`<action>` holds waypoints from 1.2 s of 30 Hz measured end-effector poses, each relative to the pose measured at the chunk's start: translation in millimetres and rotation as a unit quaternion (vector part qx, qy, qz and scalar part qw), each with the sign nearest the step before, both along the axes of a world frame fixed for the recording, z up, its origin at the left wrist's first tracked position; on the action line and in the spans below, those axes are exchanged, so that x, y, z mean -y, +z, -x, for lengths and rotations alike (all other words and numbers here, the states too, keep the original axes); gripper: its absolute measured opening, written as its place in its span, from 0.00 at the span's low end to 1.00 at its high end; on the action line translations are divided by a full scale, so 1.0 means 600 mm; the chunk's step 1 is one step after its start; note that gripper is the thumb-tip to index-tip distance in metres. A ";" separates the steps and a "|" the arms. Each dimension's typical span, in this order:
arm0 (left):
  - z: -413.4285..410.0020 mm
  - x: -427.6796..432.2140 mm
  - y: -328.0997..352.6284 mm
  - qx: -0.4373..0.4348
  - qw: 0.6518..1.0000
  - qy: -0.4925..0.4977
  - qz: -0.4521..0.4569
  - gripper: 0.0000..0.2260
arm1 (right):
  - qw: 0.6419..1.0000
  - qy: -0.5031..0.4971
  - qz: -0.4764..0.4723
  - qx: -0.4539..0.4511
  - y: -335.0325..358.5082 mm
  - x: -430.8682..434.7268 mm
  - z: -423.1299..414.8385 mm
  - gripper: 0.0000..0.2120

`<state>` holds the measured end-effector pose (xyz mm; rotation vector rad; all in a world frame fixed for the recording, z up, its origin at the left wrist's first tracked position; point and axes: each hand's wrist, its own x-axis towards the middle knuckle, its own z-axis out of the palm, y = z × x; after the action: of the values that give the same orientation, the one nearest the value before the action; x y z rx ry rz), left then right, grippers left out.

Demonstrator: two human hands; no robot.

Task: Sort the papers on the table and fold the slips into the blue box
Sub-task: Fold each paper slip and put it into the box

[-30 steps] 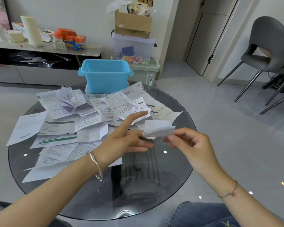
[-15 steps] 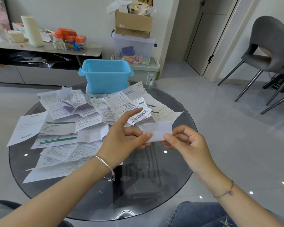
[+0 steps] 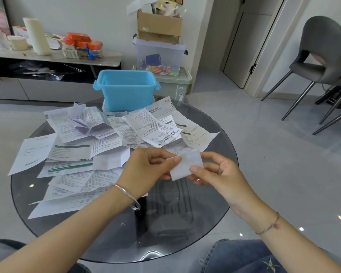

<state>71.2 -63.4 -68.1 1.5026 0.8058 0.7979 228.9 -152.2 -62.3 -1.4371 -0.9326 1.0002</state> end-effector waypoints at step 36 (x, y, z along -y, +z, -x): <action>0.084 -0.107 0.084 0.087 0.984 0.030 0.153 0.06 | 1.000 -0.011 0.003 -0.004 0.082 -0.155 0.088 0.06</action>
<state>20.9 0.5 -17.5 1.1247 0.8044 0.7976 176.1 -59.1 -13.1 -1.4447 -0.9061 0.9936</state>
